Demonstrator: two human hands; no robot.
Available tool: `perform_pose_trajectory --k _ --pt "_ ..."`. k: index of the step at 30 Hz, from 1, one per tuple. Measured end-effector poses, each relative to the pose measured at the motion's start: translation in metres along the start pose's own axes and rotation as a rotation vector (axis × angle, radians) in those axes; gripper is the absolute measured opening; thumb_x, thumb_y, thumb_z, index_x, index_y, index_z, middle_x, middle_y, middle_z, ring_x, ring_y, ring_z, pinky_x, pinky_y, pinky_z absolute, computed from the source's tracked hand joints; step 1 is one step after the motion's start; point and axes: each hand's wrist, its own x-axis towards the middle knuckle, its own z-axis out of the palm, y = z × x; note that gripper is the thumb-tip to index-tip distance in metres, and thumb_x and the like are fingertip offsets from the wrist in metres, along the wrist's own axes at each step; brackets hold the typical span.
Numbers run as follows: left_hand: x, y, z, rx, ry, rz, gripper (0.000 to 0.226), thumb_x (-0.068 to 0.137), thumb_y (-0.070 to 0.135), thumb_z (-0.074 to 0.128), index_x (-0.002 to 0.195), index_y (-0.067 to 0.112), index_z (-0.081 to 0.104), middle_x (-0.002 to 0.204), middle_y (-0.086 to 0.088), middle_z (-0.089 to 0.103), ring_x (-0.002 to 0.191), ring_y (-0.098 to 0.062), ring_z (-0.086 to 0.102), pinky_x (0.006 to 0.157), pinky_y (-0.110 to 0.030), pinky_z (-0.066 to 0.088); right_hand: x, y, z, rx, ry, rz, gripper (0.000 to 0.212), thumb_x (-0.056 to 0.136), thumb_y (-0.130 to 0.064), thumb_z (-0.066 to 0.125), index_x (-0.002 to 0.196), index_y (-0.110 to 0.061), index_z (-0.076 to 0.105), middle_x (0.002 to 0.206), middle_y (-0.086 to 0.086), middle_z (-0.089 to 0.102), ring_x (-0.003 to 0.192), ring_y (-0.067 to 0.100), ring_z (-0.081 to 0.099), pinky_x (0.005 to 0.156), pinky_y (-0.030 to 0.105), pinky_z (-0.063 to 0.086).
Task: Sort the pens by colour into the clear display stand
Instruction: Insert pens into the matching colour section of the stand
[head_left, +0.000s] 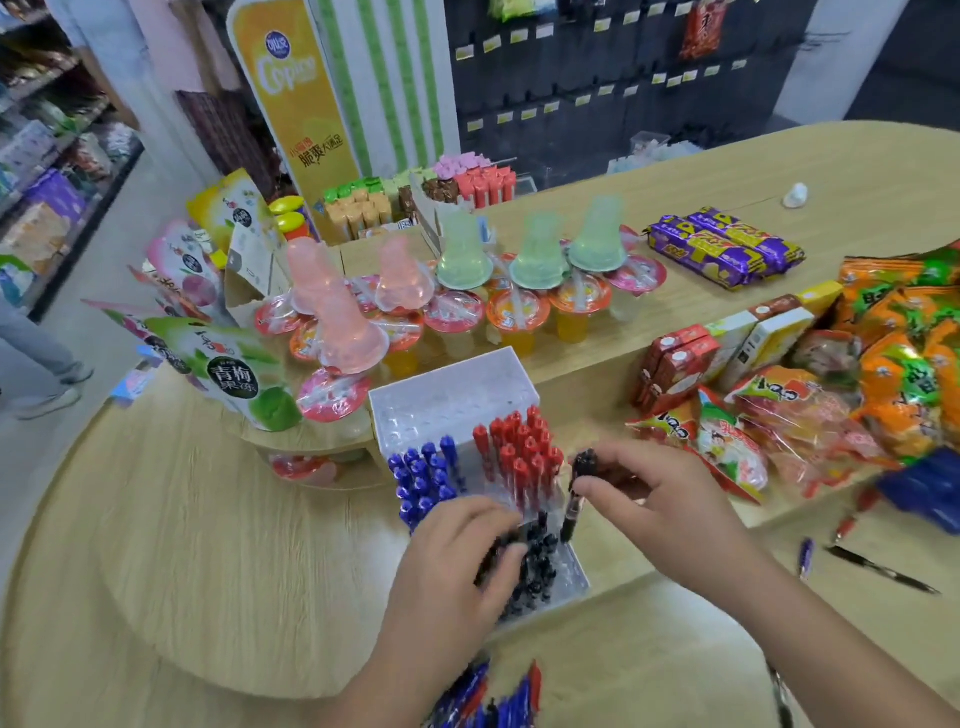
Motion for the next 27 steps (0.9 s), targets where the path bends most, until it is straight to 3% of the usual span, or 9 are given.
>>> perform_pose_trajectory --k 4,8,10,15,21,27 --pt "-0.029 -0.024 0.04 0.18 -0.304 0.054 0.041 0.086 0.033 0.056 0.123 0.02 0.063 0.129 0.002 0.06 0.119 -0.016 0.056 0.096 -0.038 0.052 -0.032 0.045 0.017 -0.059 0.017 0.116 0.01 0.088 -0.024 0.07 0.09 -0.033 0.069 0.08 -0.019 0.066 0.078 0.004 0.061 0.063 0.014 0.044" --pt "-0.04 -0.035 0.059 0.403 -0.499 0.123 0.057 0.083 0.036 0.048 0.137 0.021 0.055 0.144 -0.004 0.052 0.135 -0.023 0.046 0.112 -0.043 0.033 -0.047 0.07 0.046 -0.052 0.005 0.154 0.008 0.09 -0.027 0.066 0.095 -0.033 0.068 0.086 -0.022 0.065 0.083 0.002 0.061 0.068 0.022 0.05" --pt "-0.043 -0.036 0.062 0.475 -0.521 0.149 0.063 0.081 0.034 0.05 0.142 0.018 0.051 0.148 -0.006 0.048 0.137 -0.024 0.042 0.114 -0.042 0.022 -0.048 0.079 0.057 -0.042 0.016 0.166 0.009 0.091 -0.031 0.064 0.098 -0.033 0.068 0.088 -0.02 0.065 0.083 0.003 0.061 0.07 0.025 0.052" --pt "-0.045 -0.038 0.066 0.547 -0.544 0.142 0.073 0.079 0.029 0.051 0.149 0.016 0.035 0.154 -0.008 0.039 0.143 -0.024 0.03 0.115 -0.042 0.018 -0.046 0.092 0.075 -0.032 -0.01 0.157 0.019 0.093 -0.032 0.063 0.111 -0.031 0.068 0.097 -0.023 0.063 0.09 -0.005 0.061 0.08 0.018 0.052" --pt "-0.045 -0.033 0.064 0.524 -0.558 0.108 0.078 0.073 0.023 0.068 0.147 0.015 0.043 0.153 -0.007 0.04 0.143 -0.023 0.033 0.113 -0.043 0.023 -0.047 0.102 0.086 -0.132 -0.09 0.127 0.024 0.094 -0.031 0.062 0.117 -0.027 0.066 0.102 -0.017 0.066 0.09 -0.003 0.059 0.082 0.018 0.051" --pt "-0.042 -0.031 0.063 0.489 -0.582 0.071 0.086 0.07 0.02 0.076 0.147 0.017 0.041 0.153 -0.005 0.04 0.141 -0.023 0.038 0.112 -0.043 0.024 -0.043 0.099 0.089 -0.231 -0.114 0.107 0.02 0.096 -0.031 0.058 0.113 -0.024 0.066 0.097 -0.01 0.067 0.086 0.007 0.06 0.074 0.024 0.05"
